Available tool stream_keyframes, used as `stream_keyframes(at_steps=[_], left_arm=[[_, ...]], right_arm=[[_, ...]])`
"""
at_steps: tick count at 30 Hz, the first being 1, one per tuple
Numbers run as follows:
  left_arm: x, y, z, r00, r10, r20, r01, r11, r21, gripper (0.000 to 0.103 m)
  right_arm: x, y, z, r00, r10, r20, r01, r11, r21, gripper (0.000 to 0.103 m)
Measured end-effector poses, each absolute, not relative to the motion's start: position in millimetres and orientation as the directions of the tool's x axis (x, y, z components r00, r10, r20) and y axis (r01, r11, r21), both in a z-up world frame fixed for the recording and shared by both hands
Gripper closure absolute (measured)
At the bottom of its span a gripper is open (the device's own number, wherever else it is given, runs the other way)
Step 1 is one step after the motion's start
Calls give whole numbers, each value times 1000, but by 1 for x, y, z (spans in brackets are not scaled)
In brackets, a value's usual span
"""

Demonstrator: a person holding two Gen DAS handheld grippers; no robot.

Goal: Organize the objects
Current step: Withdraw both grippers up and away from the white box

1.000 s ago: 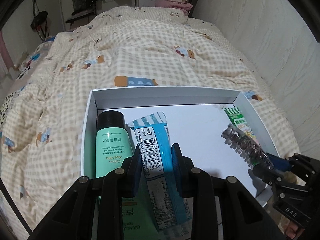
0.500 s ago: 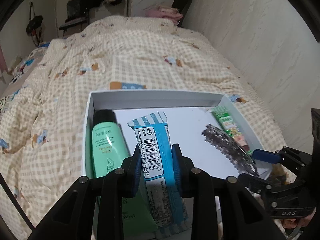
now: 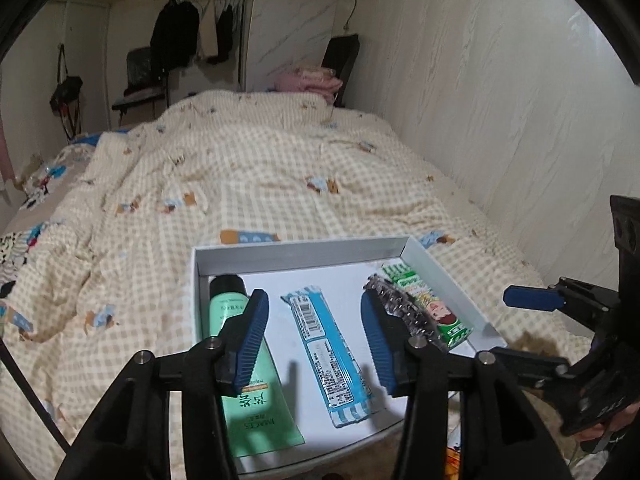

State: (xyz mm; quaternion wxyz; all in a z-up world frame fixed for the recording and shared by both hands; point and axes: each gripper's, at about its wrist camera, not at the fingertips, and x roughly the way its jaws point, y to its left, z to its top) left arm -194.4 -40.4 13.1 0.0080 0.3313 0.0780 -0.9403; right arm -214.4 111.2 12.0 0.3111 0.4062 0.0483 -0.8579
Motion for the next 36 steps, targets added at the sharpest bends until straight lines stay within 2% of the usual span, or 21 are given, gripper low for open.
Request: stream_keyframes(at_steps=[3,8,10,11,17,24,30,33,36], left_arm=[[-181,-42,28,-811,32,-584,64,-988,-143,35],[-149,-43,55,-867,20,-498,54,-989,-135,23],[-134,-45,65,-883,35,-468,42,-987,-152,23],[-127,-47,70,-888,41,-457,38,-986,-161,23],[-90,-52,85,-907,70,-416,22,-977,-213,23],[-48,-36,83,-905,60,-421,15,-985,-173,20],[-25,-19,52,-882,144,-448,-65,-980,-187,19],[-23,-7,37,-856,143,-496,-66,-983,-169,19],[-19,4,32,-859,124,-498,-64,-989,-136,19]], right_arm=[[-207,117,29,-489,-544,-682,588,-783,203,13],[-189,131,57,-533,-586,-610,609,-766,204,13],[-182,137,67,-546,-598,-587,617,-761,201,11],[-179,141,71,-548,-604,-579,621,-758,203,0],[-156,154,85,-563,-619,-547,632,-749,198,0],[-125,162,87,-556,-645,-524,682,-715,157,0],[-105,171,74,-530,-672,-518,704,-689,174,0],[-99,173,58,-502,-674,-542,702,-683,200,0],[-93,172,45,-515,-647,-562,686,-704,183,0]])
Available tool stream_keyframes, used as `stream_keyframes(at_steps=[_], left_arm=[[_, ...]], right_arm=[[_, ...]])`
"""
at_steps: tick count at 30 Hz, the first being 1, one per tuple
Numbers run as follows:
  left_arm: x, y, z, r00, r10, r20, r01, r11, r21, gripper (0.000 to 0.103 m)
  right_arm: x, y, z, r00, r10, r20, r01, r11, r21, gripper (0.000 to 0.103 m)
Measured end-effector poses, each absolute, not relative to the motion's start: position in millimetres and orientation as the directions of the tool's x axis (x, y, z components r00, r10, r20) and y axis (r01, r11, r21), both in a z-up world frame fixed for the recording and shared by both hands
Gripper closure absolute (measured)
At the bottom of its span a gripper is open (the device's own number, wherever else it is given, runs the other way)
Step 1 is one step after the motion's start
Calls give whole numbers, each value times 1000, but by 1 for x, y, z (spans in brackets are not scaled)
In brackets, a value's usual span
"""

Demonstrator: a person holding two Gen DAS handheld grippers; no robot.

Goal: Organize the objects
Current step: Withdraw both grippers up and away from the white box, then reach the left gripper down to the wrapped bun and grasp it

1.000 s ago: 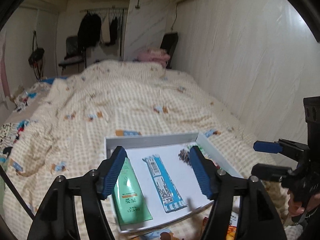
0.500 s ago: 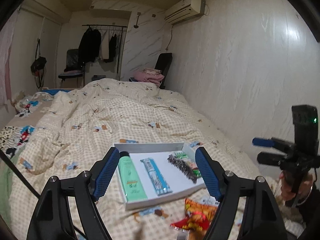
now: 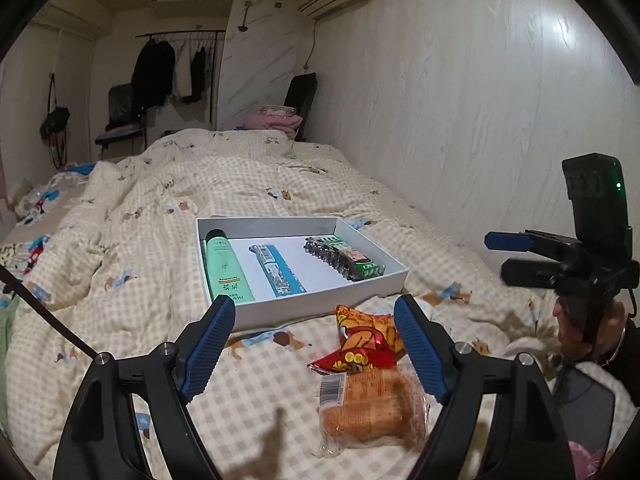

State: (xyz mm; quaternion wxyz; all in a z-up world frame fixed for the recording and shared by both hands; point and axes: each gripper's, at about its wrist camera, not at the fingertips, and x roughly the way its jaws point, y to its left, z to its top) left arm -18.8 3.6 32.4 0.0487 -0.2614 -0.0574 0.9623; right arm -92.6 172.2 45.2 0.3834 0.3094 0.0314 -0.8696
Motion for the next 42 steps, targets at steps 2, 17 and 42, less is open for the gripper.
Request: stream_keyframes(at_steps=[2,17,42], left_arm=[[-16,8,30,-864,107,-491,-54,-991,-120,19],[-7,25,-2,-833,85,-547,-50,-996,-79,19],[-13,34,-8,-772,208,-601,-169,-978,-122,19]], right_arm=[[-86,169,37,-541,-619,-570,680,-720,136,0],[-41,176,16,-739,-533,-412,591,-807,-15,0],[-52,195,7,-738,-492,-462,524,-849,66,0]])
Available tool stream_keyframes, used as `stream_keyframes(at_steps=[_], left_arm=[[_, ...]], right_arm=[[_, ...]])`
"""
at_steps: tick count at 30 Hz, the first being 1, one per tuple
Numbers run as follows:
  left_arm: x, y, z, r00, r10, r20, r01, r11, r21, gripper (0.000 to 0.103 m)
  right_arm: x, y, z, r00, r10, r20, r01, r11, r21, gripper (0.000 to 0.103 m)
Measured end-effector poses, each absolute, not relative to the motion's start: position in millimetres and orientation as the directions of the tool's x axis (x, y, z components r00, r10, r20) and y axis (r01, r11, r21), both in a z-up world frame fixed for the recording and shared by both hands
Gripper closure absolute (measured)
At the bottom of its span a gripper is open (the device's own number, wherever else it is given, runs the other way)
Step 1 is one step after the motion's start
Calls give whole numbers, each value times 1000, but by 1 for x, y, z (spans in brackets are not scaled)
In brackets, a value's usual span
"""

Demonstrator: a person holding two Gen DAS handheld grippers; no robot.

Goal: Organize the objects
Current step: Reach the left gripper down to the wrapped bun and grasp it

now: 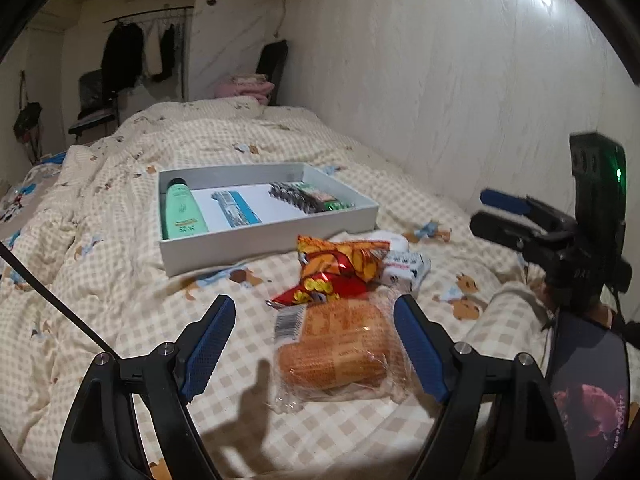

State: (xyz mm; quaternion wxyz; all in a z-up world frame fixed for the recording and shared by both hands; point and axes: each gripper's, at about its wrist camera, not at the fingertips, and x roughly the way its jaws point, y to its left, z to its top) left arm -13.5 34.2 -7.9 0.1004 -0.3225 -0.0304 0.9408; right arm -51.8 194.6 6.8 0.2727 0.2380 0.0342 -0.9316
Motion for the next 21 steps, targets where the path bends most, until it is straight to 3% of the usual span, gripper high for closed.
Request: stream_keyframes(at_steps=[6,9,15,21], left_arm=[[-20,33,-1,-735,237,-635,-197,-971,-134,19],[-30,22,8,-669,356,-653,-242,-935,-261,19],[-58,10,-6,-524,456,-720,-147,-881,-450,19],[-70,12,-21,-451,437,-778,-99,-891,-443,19]], right_arm=[[-53,193,7,-727,-501,-470,534,-842,72,0],[-55,195,6,-723,-504,-473,534,-841,81,0],[-57,195,5,-712,-510,-483,538,-838,92,0],[-58,194,4,-706,-511,-490,541,-836,92,0]])
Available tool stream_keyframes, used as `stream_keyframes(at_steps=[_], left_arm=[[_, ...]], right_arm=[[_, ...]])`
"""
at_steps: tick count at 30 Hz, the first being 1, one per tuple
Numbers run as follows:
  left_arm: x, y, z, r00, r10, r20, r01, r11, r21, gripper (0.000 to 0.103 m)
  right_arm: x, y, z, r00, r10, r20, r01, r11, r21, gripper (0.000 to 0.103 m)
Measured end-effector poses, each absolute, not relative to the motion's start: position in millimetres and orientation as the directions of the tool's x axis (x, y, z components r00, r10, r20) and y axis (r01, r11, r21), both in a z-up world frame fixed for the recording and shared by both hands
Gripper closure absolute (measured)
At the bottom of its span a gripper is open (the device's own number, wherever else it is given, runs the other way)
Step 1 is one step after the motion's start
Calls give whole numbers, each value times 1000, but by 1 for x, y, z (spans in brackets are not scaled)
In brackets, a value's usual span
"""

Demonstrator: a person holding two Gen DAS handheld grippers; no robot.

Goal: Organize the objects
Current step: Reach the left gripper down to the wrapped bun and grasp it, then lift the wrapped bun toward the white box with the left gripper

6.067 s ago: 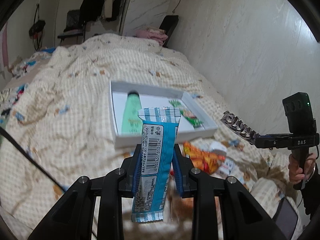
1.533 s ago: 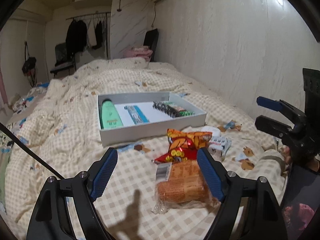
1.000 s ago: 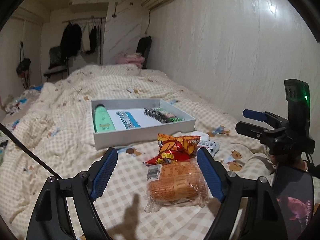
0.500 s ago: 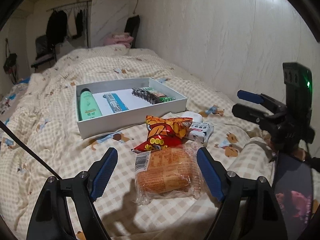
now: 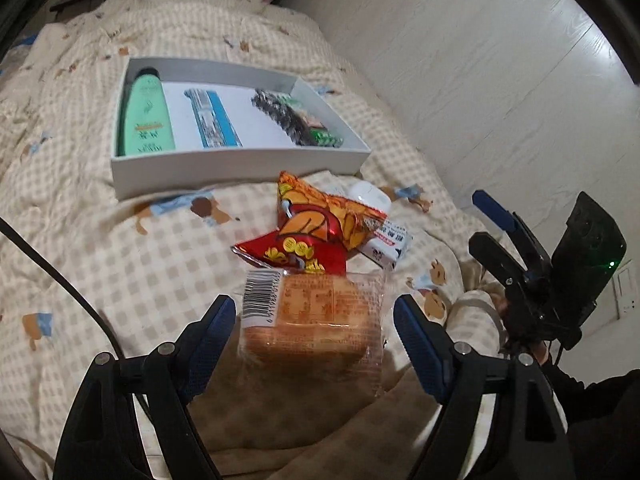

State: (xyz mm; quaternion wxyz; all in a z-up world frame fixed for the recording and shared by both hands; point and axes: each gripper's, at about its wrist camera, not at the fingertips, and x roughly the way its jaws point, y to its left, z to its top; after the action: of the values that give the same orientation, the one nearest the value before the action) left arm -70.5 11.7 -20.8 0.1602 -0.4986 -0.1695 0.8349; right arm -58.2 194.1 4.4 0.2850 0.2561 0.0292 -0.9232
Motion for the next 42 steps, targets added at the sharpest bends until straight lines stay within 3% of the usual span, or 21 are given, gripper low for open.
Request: stream_keyframes(at_steps=[3,7,11,20,25,31,42], left_arm=[[-73,15,-24,-431,407,-805,-82,-907,-414,19],[-75,17,-28,-400,422,-813,-88,-901,-424,31],[-68,15,-20,-431,408,-805,-101,-908,-406,33],[-72,-24,21,-661,215,-719,56,-941,-333,33],[-86,-41,21,-686,242,-686,120,-893,-435,33],[-91,-32,15,-704,78,-706,157,-952,-261,33],[-98,-19,-25,-615,46,-787,176,-965,-193,33]], right_arm=[[-58,194,4,-704,-511,-493,542,-835,92,0],[-59,192,4,-700,-508,-501,543,-835,88,0],[-59,192,3,-697,-508,-506,545,-834,86,0],[-61,189,3,-691,-506,-517,545,-834,88,0],[-62,190,3,-691,-500,-522,537,-838,91,0],[-63,192,3,-689,-502,-522,535,-839,101,0],[-65,191,2,-680,-503,-533,536,-837,106,0]])
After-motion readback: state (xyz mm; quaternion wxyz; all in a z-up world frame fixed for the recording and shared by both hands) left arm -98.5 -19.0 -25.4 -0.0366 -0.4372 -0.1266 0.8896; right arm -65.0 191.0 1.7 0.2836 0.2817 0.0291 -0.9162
